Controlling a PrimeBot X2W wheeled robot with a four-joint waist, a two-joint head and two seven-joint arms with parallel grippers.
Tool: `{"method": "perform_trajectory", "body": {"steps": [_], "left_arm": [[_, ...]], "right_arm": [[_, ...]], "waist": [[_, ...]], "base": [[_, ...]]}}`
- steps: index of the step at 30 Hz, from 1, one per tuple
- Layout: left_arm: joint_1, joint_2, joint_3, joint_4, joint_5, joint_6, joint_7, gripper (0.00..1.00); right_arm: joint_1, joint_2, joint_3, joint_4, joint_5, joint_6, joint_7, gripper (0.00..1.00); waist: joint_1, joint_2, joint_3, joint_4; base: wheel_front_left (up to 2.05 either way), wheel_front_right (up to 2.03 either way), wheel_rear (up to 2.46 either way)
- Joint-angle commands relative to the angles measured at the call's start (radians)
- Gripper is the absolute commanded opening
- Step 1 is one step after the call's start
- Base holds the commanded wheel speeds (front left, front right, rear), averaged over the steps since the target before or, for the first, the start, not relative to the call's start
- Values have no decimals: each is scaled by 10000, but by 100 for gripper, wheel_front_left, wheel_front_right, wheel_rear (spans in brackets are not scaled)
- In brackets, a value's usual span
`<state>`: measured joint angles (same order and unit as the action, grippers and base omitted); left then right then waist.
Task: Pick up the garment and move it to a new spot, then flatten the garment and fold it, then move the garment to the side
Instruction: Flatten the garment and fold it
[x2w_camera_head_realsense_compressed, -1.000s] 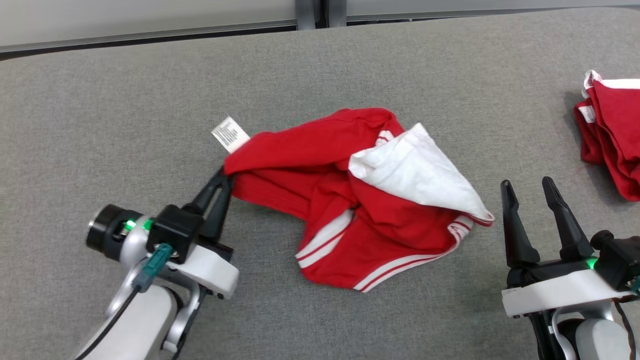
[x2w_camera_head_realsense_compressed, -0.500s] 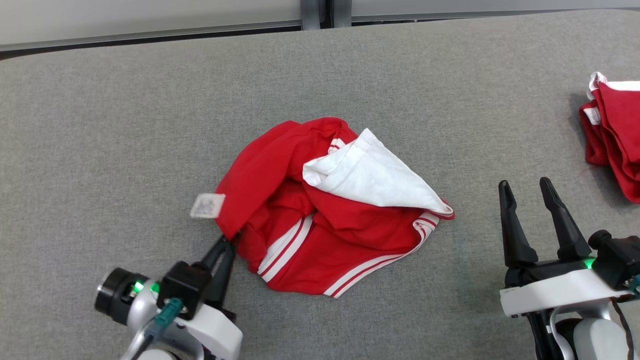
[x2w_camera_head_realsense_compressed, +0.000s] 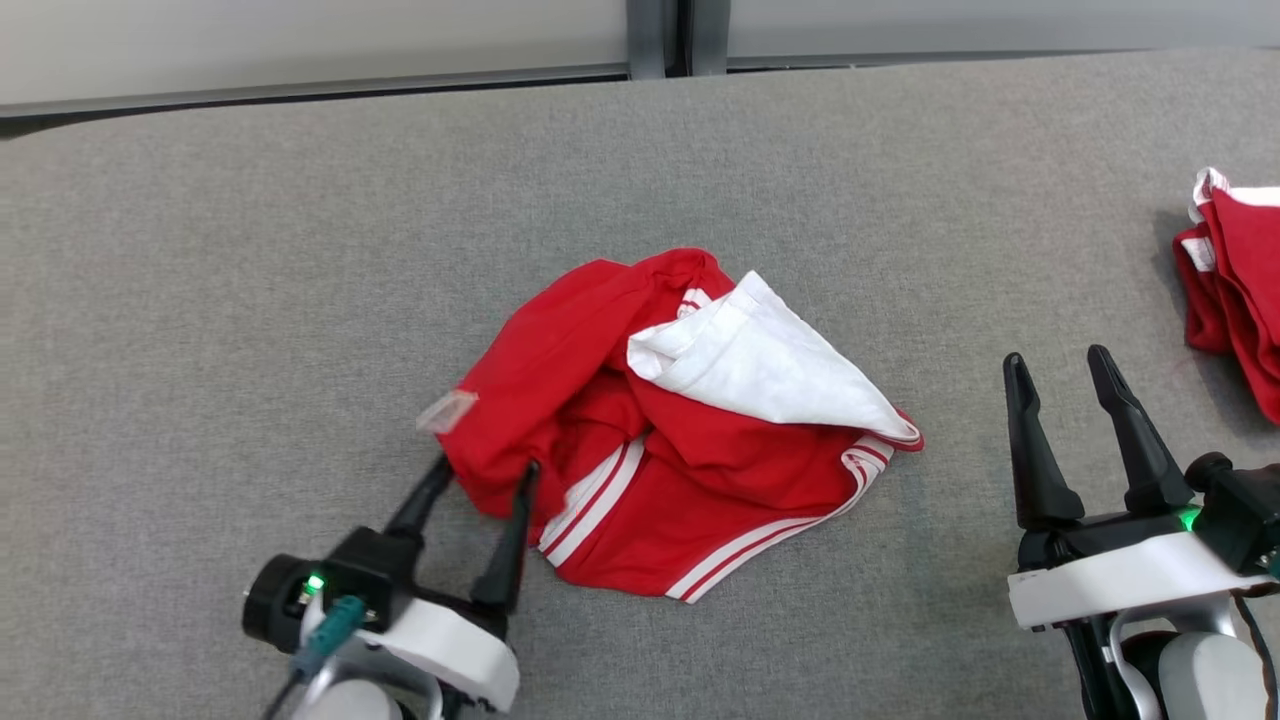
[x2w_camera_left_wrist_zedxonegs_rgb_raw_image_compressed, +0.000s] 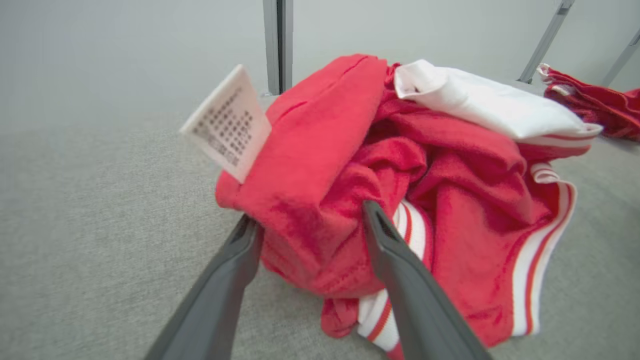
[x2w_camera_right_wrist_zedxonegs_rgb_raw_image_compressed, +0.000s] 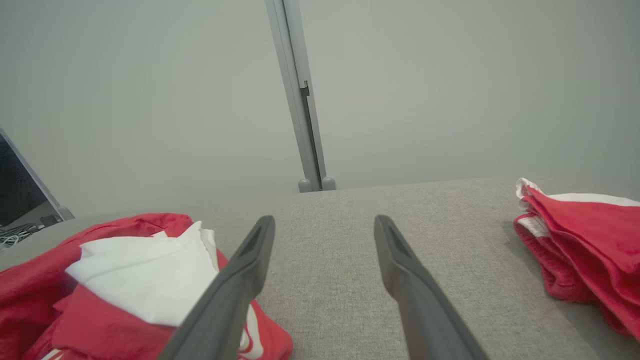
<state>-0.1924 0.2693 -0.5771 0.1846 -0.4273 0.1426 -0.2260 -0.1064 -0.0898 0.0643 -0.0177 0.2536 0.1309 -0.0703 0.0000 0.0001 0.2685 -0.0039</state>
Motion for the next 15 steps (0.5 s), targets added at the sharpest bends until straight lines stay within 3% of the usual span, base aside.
{"method": "perform_trajectory", "body": {"steps": [1,9,15], "left_arm": [[8,11,308,-189,-164,120,-158,100],[370,454,1677,-1108,-268,608,-376,100],[794,646,2166,-1250,-609,553,-389,100]], "right_arm": [[94,-94,-47,-120,-52,-4,67,100],[425,-223,-50,-431,-126,-4,373,100],[764,-359,68,-459,-100,-4,594,100]], "waist": [[0,-1,-169,104],[0,-1,-833,336],[0,-1,-1398,300]], "base": [[0,0,0],[0,0,0],[0,0,0]]}}
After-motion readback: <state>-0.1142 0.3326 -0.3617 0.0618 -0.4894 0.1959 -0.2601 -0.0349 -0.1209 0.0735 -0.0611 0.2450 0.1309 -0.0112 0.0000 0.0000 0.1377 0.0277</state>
